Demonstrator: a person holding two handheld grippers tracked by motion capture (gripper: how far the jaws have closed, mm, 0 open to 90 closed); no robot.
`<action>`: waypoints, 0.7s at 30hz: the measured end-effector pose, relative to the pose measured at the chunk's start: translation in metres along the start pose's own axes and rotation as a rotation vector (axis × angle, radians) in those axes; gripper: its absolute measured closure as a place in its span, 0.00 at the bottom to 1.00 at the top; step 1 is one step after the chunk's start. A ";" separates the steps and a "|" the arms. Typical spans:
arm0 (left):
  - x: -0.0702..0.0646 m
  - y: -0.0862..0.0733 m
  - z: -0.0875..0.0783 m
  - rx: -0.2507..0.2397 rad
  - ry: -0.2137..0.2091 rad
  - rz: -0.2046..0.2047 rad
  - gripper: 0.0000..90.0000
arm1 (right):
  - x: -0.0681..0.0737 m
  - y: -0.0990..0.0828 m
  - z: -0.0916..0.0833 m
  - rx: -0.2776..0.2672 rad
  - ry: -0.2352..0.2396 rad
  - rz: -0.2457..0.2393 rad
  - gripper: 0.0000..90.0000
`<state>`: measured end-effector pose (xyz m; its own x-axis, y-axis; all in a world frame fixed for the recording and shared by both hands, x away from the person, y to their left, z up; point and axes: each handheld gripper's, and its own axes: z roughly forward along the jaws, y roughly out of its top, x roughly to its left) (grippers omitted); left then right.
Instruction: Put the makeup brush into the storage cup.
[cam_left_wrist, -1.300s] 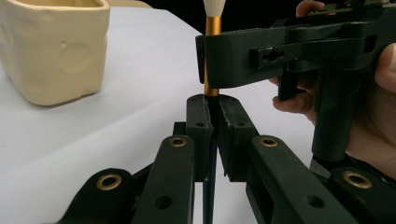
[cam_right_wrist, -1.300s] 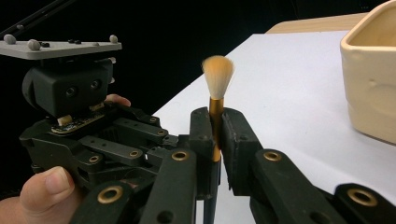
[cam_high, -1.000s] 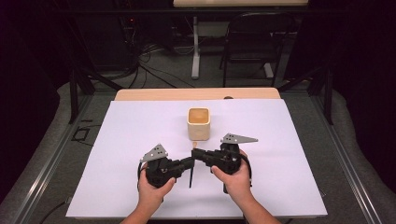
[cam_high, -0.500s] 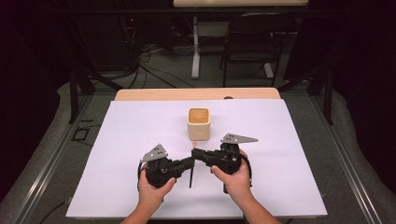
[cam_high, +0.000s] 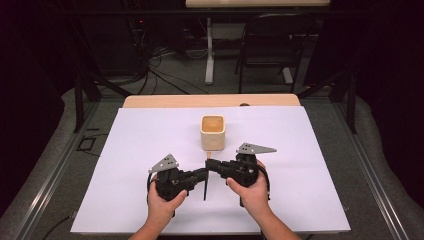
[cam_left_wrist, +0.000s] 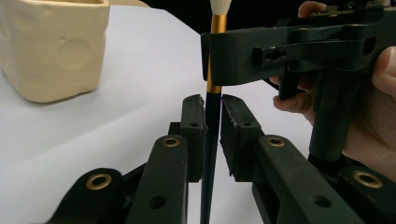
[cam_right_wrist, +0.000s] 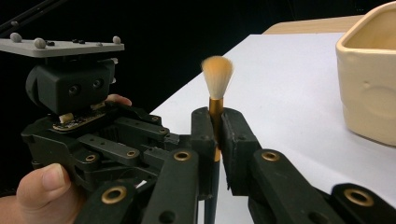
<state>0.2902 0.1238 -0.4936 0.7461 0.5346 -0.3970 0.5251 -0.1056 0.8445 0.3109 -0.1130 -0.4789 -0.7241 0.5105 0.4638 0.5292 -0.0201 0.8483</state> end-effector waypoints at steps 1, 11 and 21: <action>0.000 0.000 0.000 0.003 0.000 -0.001 0.85 | 0.000 0.000 0.000 0.000 -0.001 -0.001 0.93; 0.002 0.000 0.000 0.008 -0.016 -0.012 0.78 | 0.002 0.000 -0.001 0.001 -0.018 -0.024 0.93; 0.003 -0.001 0.001 0.022 -0.009 -0.012 0.70 | 0.002 0.001 -0.002 -0.009 -0.026 -0.045 0.93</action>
<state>0.2928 0.1245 -0.4961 0.7429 0.5287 -0.4106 0.5431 -0.1175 0.8314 0.3091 -0.1136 -0.4765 -0.7353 0.5330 0.4187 0.4925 -0.0042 0.8703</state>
